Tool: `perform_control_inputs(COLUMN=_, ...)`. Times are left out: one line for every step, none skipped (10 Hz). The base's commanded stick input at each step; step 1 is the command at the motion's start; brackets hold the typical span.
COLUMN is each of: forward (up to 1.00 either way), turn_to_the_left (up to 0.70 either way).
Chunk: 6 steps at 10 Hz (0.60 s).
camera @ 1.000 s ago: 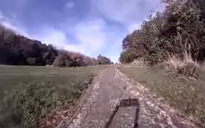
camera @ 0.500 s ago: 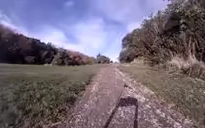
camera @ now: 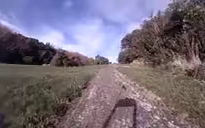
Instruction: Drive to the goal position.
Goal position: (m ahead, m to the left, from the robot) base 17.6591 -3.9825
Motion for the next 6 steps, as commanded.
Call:
perform_control_inputs(forward=0.7, turn_to_the_left=0.0)
perform_control_inputs(forward=0.7, turn_to_the_left=0.0)
perform_control_inputs(forward=0.7, turn_to_the_left=0.0)
perform_control_inputs(forward=0.7, turn_to_the_left=-0.14)
perform_control_inputs(forward=0.7, turn_to_the_left=-0.14)
perform_control_inputs(forward=0.7, turn_to_the_left=-0.14)
